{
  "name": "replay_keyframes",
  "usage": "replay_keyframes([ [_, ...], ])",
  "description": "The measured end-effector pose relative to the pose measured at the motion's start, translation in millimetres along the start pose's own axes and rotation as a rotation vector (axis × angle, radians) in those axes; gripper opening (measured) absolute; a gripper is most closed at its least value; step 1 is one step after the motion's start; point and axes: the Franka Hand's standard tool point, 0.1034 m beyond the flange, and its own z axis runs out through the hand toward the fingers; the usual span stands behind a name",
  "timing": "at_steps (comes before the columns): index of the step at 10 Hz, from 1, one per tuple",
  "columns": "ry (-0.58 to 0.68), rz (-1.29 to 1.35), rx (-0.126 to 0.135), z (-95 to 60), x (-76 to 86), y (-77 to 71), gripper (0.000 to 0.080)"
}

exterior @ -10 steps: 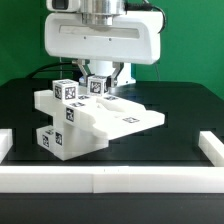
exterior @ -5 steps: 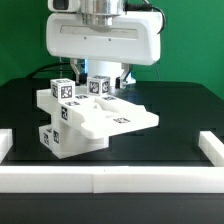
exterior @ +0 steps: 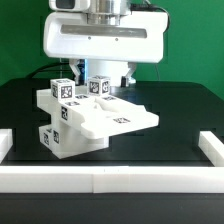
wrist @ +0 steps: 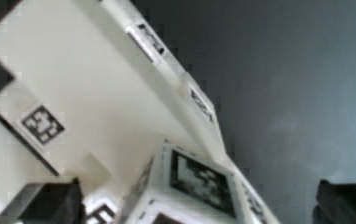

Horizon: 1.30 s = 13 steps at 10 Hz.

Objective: Assemble chair

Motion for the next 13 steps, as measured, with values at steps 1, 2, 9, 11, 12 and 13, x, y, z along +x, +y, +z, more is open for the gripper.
replay_keyframes([
  [1,0.000,-0.081,0.000,-0.1,0.1,0.1,0.0649],
  [2,0.000,-0.149,-0.001,-0.1,0.1,0.4,0.0649],
  [9,-0.009,-0.581,-0.011,0.5,-1.5,5.7,0.0649],
  [11,-0.013,-0.649,-0.014,0.7,-2.1,8.1,0.0649],
  [12,-0.013,-0.648,-0.014,0.6,-2.2,9.0,0.0553],
  [13,-0.013,-0.644,-0.014,0.6,-2.2,9.1,0.0553],
])
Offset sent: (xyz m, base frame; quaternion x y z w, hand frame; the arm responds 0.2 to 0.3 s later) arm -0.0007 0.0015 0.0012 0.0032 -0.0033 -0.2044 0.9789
